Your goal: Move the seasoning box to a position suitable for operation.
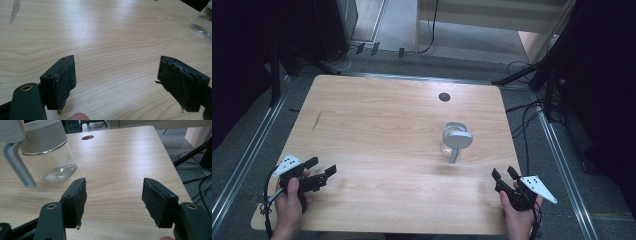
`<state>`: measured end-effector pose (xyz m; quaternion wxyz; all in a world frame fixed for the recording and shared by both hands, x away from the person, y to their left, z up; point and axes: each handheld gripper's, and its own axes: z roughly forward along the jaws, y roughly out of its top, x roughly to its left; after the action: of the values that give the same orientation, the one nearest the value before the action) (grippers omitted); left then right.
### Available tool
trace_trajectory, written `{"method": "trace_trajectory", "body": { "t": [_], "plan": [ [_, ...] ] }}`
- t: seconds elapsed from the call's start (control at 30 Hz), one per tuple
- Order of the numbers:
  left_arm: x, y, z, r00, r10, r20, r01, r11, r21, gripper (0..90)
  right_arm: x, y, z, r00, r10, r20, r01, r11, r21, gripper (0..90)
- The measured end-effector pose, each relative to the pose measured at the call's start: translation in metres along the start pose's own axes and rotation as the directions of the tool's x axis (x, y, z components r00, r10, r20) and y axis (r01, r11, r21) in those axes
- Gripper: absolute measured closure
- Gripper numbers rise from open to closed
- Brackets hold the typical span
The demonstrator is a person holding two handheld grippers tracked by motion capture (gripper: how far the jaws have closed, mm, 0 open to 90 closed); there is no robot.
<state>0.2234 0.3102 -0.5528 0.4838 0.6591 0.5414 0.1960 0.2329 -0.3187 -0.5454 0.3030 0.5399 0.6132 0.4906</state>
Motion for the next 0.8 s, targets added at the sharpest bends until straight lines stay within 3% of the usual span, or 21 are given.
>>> {"method": "trace_trajectory", "body": {
  "t": [0.33, 0.43, 0.53, 0.6, 0.7, 0.77, 0.8],
  "plan": [
    [0.0, 0.0, -0.001, 1.0, 0.007, -0.002, -0.007, 0.9999, -0.008, 15.4, 0.011, 0.002, 0.004, 0.9999, 0.011, 0.01, -0.011, 1.0, -0.01, 38.3],
    [-0.004, -0.001, -0.002, 0.9981, 0.029, -0.055, -0.031, 0.9993, -0.022, 15.3, 0.019, 0.004, 0.005, 1.0, 0.007, -0.003, -0.007, 1.0, -0.016, 47.3],
    [-0.007, -0.002, -0.003, 0.9966, 0.058, -0.059, -0.06, 0.9972, -0.044, 15.3, 0.028, 0.008, 0.005, 0.9999, -0.006, -0.016, 0.006, 1.0, -0.025, 59.6],
    [-0.008, -0.002, -0.002, 0.9955, 0.066, -0.068, -0.068, 0.9972, -0.03, 16.1, 0.035, 0.011, 0.003, 0.9997, -0.005, -0.022, 0.005, 1.0, -0.021, 68.6],
    [-0.011, -0.002, -0.001, 0.99, 0.081, -0.115, -0.085, 0.9959, -0.031, 29.4, 0.044, 0.015, 0.002, 0.9992, 0.002, -0.041, -0.003, 1.0, -0.018, 77.7],
    [-0.012, -0.002, -0.002, 0.9884, 0.092, -0.121, -0.097, 0.9946, -0.037, 37.2, 0.05, 0.018, 0.001, 0.9974, 0.01, -0.071, -0.011, 1.0, -0.018, 84.2],
    [-0.013, -0.002, -0.002, 0.9877, 0.096, -0.123, -0.102, 0.9941, -0.039, 45.9, 0.057, 0.02, 0.0, 0.9959, 0.007, -0.091, -0.009, 1.0, -0.019, 89.9]
  ]
}}
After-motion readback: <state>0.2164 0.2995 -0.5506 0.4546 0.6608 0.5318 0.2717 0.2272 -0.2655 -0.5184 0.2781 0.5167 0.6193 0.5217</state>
